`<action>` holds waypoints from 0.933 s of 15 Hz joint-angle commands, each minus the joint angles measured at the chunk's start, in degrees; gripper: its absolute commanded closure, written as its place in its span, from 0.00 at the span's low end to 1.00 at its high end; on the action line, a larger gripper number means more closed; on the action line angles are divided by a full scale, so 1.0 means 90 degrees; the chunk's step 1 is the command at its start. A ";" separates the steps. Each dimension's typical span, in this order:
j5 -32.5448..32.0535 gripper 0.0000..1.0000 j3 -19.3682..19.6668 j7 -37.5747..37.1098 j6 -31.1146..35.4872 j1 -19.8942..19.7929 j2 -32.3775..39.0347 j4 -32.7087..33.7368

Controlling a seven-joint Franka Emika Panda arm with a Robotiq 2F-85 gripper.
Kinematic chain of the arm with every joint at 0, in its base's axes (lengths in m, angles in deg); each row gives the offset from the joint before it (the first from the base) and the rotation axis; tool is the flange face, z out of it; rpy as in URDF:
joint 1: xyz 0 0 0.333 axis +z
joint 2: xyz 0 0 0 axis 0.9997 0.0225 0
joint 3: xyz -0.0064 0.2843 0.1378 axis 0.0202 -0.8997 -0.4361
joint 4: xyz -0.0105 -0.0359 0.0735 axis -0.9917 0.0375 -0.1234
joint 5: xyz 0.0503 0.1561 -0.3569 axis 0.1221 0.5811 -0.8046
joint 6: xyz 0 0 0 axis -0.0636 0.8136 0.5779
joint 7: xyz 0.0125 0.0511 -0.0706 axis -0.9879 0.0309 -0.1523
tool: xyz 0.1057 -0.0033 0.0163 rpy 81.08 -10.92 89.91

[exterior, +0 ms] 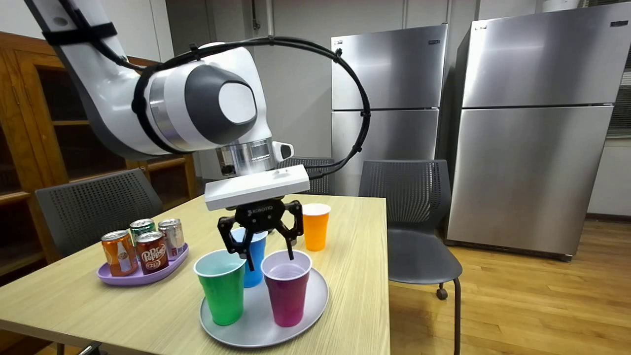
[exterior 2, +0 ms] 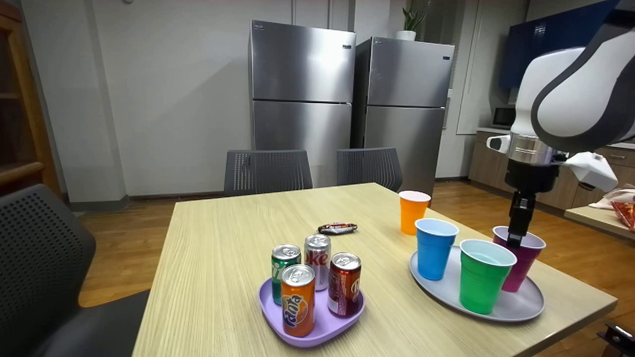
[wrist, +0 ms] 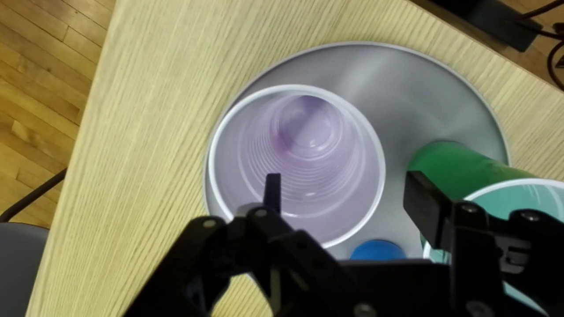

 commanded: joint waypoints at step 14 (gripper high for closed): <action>0.0956 0.00 -0.0029 0.0246 -0.0019 0.0116 -0.0155 0.0278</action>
